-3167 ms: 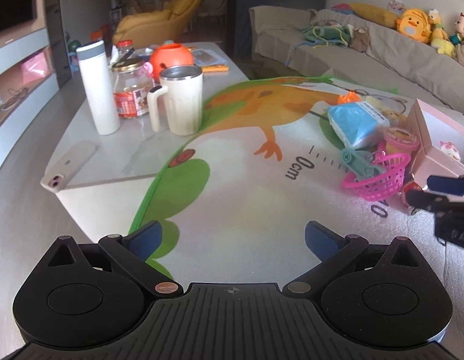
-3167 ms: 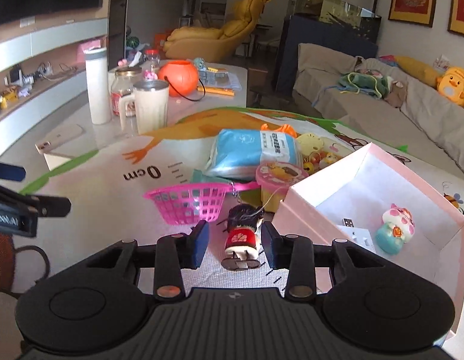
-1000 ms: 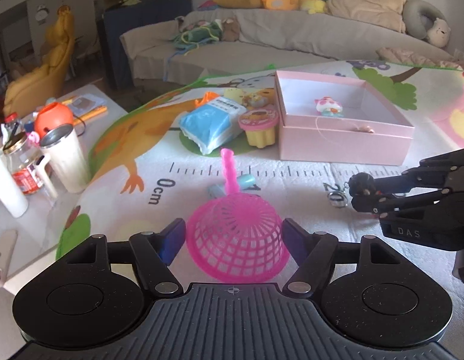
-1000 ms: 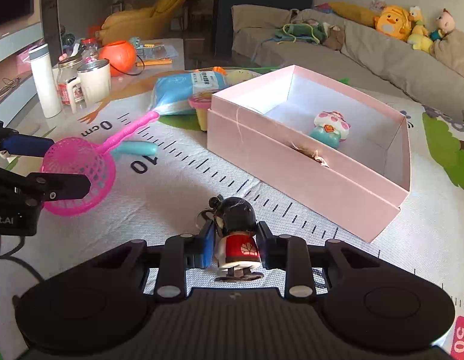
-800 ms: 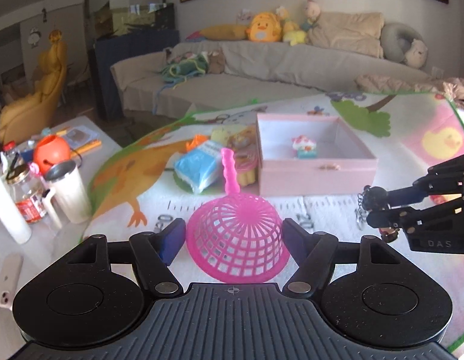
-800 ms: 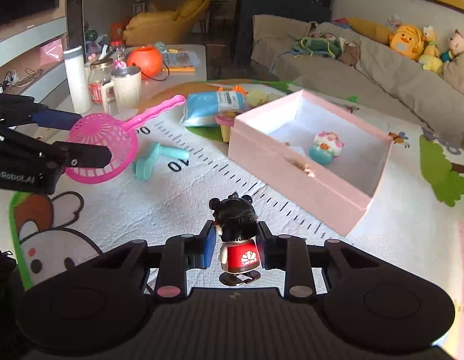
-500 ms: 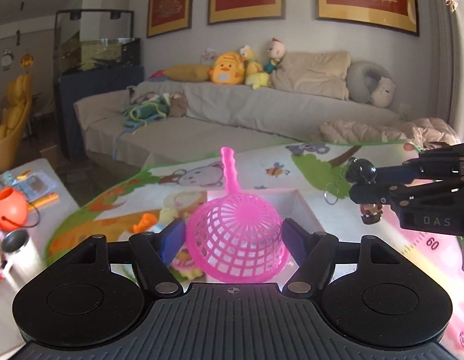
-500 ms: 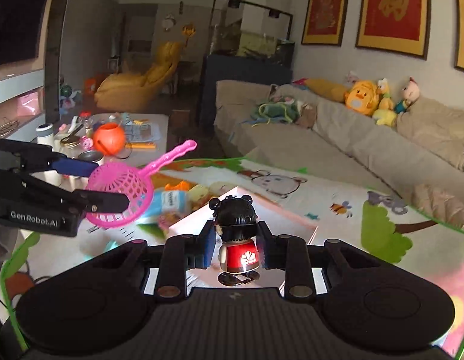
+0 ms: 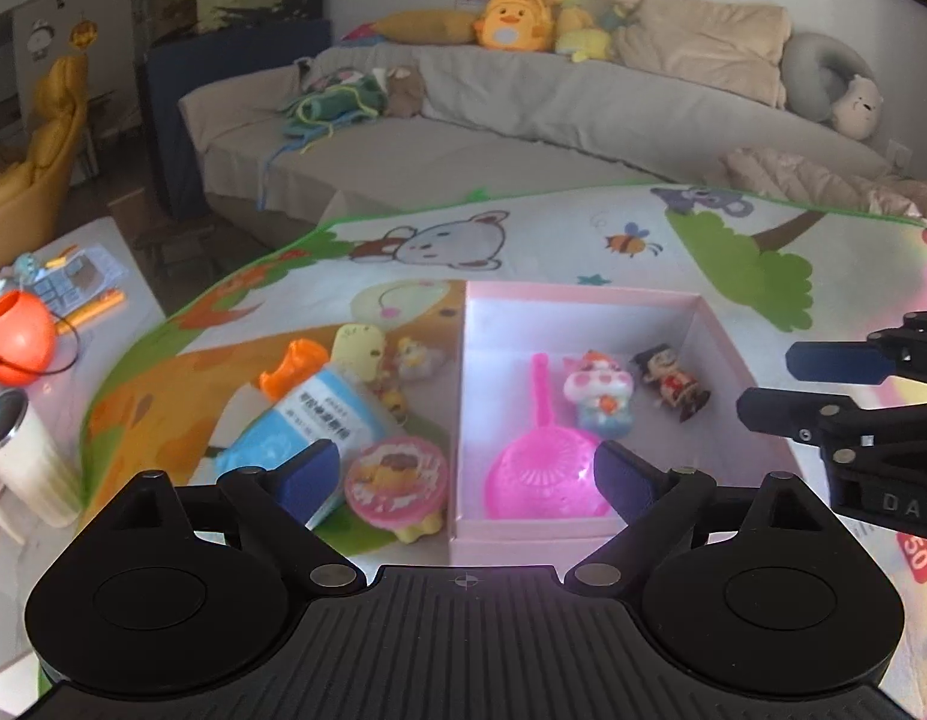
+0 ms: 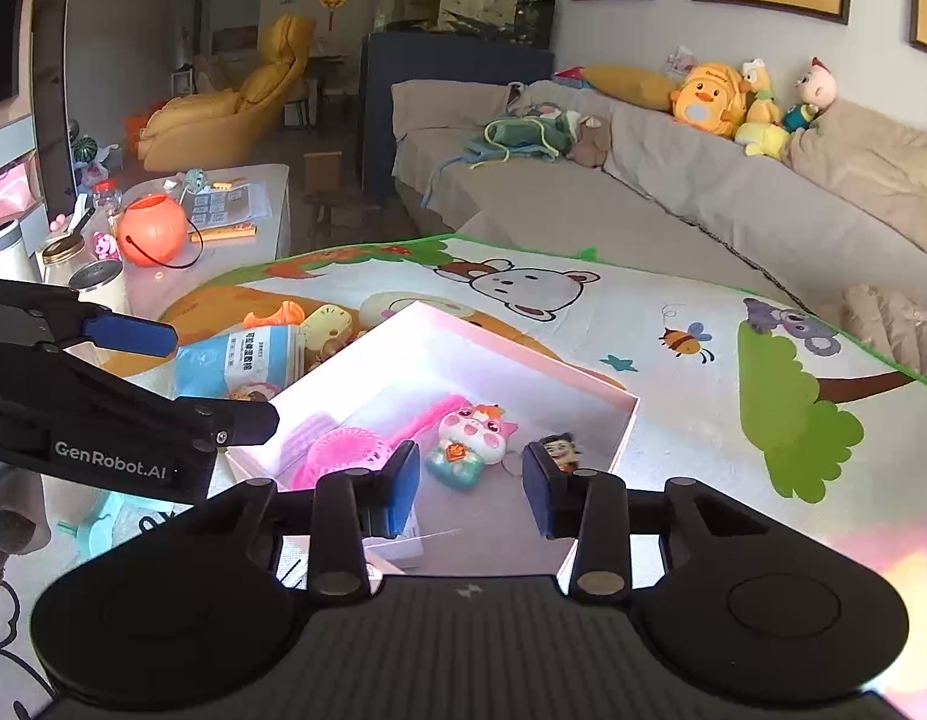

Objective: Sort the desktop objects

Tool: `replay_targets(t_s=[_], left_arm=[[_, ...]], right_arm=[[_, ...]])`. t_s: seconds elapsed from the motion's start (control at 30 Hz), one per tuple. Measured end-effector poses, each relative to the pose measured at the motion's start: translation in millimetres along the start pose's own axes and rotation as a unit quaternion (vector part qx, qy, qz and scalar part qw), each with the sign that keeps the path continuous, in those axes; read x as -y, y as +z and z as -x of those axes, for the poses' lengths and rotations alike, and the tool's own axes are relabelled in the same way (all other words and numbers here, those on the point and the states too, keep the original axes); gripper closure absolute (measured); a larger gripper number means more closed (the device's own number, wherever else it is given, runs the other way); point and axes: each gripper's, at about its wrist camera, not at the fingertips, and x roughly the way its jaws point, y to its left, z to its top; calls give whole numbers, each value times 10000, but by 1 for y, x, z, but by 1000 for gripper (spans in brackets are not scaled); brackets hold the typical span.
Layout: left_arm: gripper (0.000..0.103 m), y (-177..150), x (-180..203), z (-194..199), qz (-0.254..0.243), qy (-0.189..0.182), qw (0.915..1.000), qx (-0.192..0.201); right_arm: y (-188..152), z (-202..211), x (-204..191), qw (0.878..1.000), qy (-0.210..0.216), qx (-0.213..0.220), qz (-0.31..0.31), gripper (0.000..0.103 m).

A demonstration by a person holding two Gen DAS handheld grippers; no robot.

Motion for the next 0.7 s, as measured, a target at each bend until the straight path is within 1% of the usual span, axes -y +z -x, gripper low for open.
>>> replay_targets(t_s=[0.03, 0.1, 0.17, 0.27, 0.33, 0.37, 0.4, 0.47, 0.57, 0.63, 0.67, 0.7], left_arm=[[7, -7, -9, 3, 86, 55, 9999, -14], [6, -26, -27, 12, 261, 110, 9996, 50], [5, -54, -49, 28, 414, 251, 9988, 68], [3, -97, -83, 50, 695, 589, 9958, -76], [3, -118, -104, 62, 947, 839, 9917, -216], [3, -126, -112, 67, 1044, 908, 9900, -267], [3, -131, -118, 71, 1105, 926, 9891, -282], [3, -138, -126, 80, 1166, 850, 9892, -238], [2, -146, -129, 85, 1223, 779, 9890, -279], [2, -153, -127, 85, 1236, 751, 9890, -324], [2, -155, -126, 86, 1234, 740, 9890, -337], [2, -157, -125, 86, 1229, 730, 9891, -354]], right_arm=[[-1, -1, -5, 10000, 51, -13, 32, 61], [-5, 1, -20, 9997, 196, -42, 107, 50], [-12, 5, -41, 9988, 387, -70, 285, 45], [-31, 9, -74, 9950, 717, -162, 679, 40], [-40, 6, -97, 9910, 924, -254, 933, 39], [-42, 4, -110, 9885, 1023, -285, 1081, 37], [-42, 1, -121, 9865, 1093, -295, 1179, 35], [-38, -7, -144, 9844, 1208, -289, 1244, 26], [-25, -24, -166, 9835, 1390, -343, 1109, 26], [-11, -37, -178, 9834, 1392, -324, 1117, 26], [-2, -45, -185, 9831, 1310, -241, 1257, 24], [8, -53, -190, 9830, 1206, -216, 1369, 20]])
